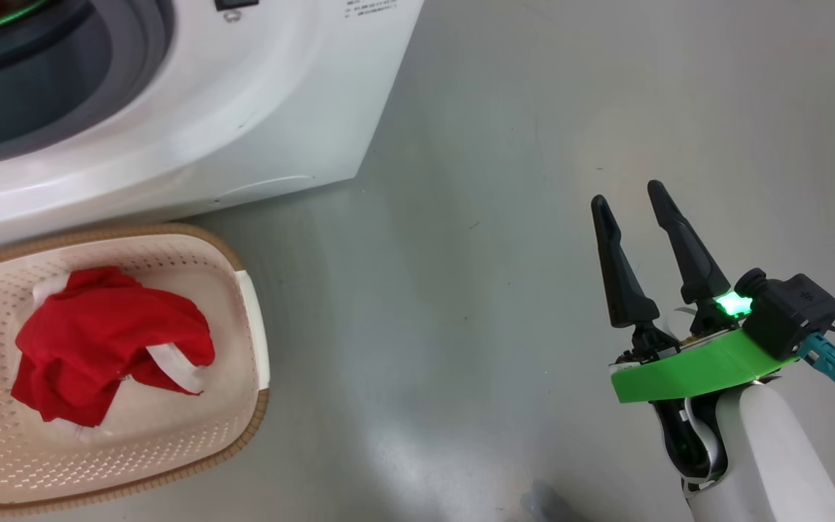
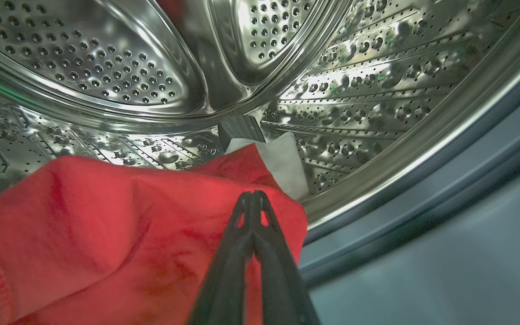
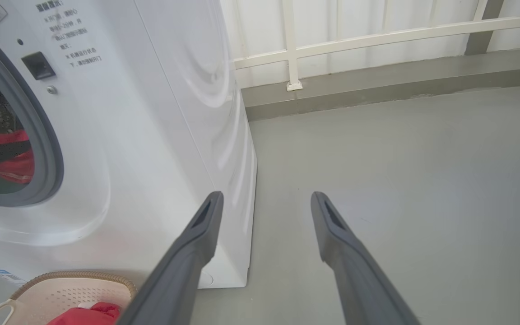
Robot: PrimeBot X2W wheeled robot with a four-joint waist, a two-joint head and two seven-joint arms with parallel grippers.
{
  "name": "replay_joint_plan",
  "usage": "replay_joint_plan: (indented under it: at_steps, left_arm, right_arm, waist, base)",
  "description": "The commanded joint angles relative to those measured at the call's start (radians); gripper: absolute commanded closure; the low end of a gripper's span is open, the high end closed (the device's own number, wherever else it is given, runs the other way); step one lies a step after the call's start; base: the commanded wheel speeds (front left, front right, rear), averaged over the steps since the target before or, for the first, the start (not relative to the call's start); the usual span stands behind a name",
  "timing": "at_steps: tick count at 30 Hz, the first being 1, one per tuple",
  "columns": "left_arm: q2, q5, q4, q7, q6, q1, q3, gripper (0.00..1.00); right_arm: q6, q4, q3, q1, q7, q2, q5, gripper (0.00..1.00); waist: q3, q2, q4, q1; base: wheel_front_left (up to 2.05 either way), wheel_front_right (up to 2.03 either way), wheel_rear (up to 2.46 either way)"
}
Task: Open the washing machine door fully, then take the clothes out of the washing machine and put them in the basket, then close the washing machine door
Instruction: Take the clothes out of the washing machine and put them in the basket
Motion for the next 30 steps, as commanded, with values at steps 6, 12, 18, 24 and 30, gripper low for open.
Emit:
replay_joint_plan:
  at_steps: [6, 12, 18, 24, 30]
  left_arm:
    - [0.035, 0.002, -0.074, -0.012, -0.003, 0.026, 0.088, 1.00]
    - [0.024, 0.031, -0.134, -0.012, -0.003, 0.070, 0.173, 1.00]
    - [0.005, 0.065, -0.191, -0.012, -0.003, 0.125, 0.263, 1.00]
    - [-0.032, 0.123, -0.260, -0.012, -0.002, 0.213, 0.388, 1.00]
    - [-0.066, 0.176, -0.325, -0.012, -0.002, 0.305, 0.483, 0.95]
  right_arm:
    - [0.002, -0.014, 0.006, 0.027, -0.005, 0.003, 0.004, 0.00]
    - [0.002, -0.006, -0.001, 0.034, -0.005, 0.003, -0.002, 0.00]
    - [0.002, 0.003, -0.007, 0.044, -0.005, 0.003, -0.008, 0.00]
    - [0.002, 0.014, -0.015, 0.058, -0.005, 0.003, -0.019, 0.00]
    - [0.002, 0.023, -0.023, 0.077, -0.005, 0.003, -0.030, 0.00]
  waist:
    - [-0.025, 0.0000, 0.013, 0.0000]
    - [-0.051, 0.0000, 0.027, 0.0000]
    - [-0.077, 0.0000, 0.043, 0.0000]
    - [-0.113, 0.0000, 0.064, 0.0000]
    - [-0.153, 0.0000, 0.078, 0.0000]
  base:
    - [0.00, 0.00, 0.00]
    - [0.00, 0.00, 0.00]
    - [0.00, 0.00, 0.00]
    - [0.00, 0.00, 0.00]
    - [0.00, 0.00, 0.00]
